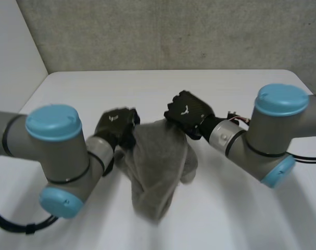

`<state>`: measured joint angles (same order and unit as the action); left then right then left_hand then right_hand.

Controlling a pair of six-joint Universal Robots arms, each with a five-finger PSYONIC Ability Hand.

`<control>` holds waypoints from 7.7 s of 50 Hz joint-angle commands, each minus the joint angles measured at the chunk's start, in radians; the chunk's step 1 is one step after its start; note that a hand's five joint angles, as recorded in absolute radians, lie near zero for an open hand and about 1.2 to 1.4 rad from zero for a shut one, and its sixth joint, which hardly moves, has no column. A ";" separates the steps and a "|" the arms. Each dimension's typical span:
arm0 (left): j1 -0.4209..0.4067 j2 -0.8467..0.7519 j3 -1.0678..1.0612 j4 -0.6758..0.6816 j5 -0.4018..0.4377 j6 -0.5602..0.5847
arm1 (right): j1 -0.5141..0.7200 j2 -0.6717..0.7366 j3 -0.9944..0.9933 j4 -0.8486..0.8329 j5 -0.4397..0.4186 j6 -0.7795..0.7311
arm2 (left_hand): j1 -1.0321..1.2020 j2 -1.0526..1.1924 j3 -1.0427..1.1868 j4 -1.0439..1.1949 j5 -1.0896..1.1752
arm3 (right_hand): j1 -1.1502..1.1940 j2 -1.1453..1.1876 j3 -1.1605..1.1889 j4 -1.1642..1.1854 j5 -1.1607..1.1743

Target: Fold the laundry

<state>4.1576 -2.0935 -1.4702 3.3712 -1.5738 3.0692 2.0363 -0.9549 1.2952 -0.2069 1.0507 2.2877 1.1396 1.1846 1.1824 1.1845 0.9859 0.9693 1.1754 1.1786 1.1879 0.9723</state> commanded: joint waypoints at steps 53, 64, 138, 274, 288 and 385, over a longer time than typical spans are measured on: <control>-0.151 0.337 -0.381 -0.168 -0.210 0.009 | -0.176 -0.142 0.263 0.248 0.173 0.558 | -0.835 -0.880 -0.878 -0.880 -0.856 | -0.685 -0.891 -0.894 -0.903 -0.862; -0.189 0.219 -0.375 -0.193 -0.213 -0.058 | -0.139 -0.090 0.260 0.123 0.181 0.558 | -0.835 -0.880 -0.878 -0.880 -0.856 | -0.605 -0.812 -0.815 -0.824 -0.783; 0.205 0.150 -0.407 0.168 0.156 0.440 | -0.111 -0.295 0.546 0.081 0.246 0.240 | 0.257 0.212 0.214 0.212 0.236 | 0.427 0.221 0.218 0.208 0.249; 0.334 0.139 -0.067 -0.357 0.144 0.803 | -0.177 -0.159 -0.089 0.678 0.353 -0.091 | 0.257 0.212 0.214 0.212 0.236 | 0.427 0.221 0.218 0.208 0.249; 0.245 0.098 0.522 0.272 0.054 0.747 | -0.114 -0.211 -0.456 -0.097 0.491 0.032 | 0.257 0.212 0.214 0.212 0.236 | 0.427 0.221 0.218 0.208 0.249; 0.423 0.133 -0.526 0.358 0.224 0.752 | -0.542 -0.281 0.533 0.090 0.094 0.378 | -0.668 -0.713 -0.711 -0.713 -0.689 | 0.427 0.221 0.218 0.208 0.249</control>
<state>4.5544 -1.9652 -1.9894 3.7347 -1.3484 3.8156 1.5013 -1.2246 1.8186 -0.1144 1.1402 2.6846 0.4904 0.4972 0.4984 0.4957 0.3240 0.9728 1.1804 1.1837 1.1921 0.9755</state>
